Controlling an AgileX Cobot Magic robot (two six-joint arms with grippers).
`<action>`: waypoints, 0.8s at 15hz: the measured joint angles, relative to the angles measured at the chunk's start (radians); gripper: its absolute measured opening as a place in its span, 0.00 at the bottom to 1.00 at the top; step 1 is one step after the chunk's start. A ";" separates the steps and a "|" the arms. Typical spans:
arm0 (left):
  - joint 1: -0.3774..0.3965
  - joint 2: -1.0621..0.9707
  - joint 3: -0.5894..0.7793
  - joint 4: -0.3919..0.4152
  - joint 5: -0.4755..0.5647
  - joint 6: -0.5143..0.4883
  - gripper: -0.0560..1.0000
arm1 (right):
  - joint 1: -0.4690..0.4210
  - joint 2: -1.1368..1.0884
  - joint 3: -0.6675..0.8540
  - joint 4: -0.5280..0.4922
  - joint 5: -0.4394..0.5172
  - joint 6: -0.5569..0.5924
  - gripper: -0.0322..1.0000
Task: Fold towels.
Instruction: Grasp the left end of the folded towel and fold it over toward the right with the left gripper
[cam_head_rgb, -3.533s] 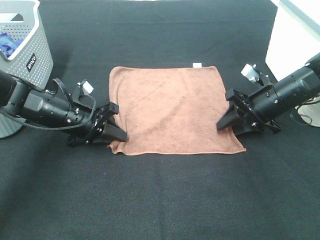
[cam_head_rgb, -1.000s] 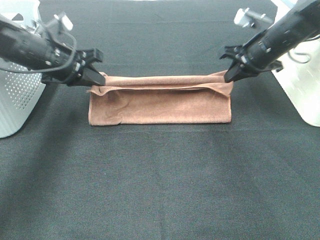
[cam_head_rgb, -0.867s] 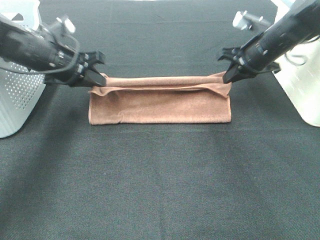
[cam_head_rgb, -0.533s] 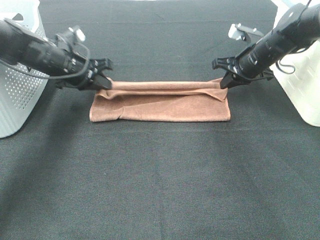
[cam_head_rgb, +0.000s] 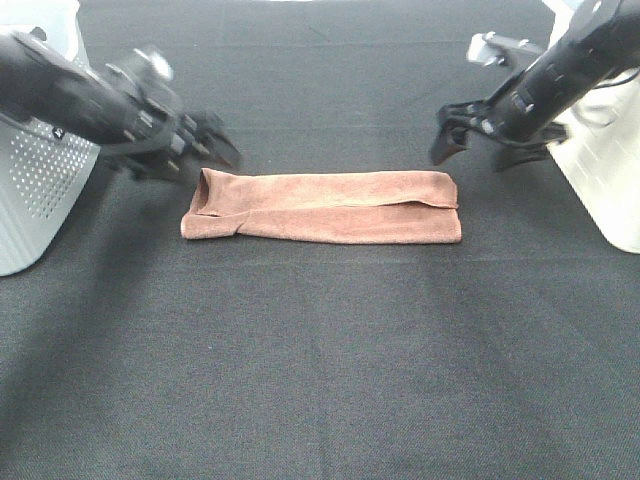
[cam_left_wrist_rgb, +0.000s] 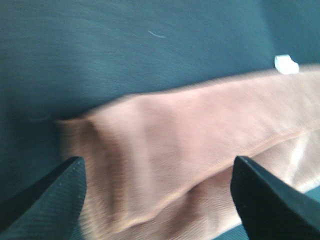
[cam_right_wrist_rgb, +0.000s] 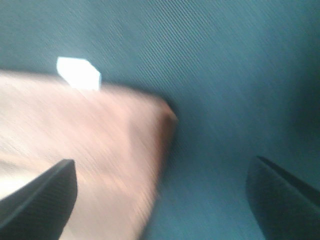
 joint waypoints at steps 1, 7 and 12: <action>0.004 0.001 0.000 0.033 0.000 -0.048 0.77 | 0.000 -0.001 0.000 -0.044 0.037 0.055 0.87; 0.004 0.080 -0.013 0.094 0.019 -0.160 0.77 | 0.000 -0.001 0.000 -0.097 0.073 0.099 0.87; -0.003 0.159 -0.123 0.054 0.134 -0.228 0.46 | 0.000 -0.001 0.000 -0.097 0.072 0.099 0.87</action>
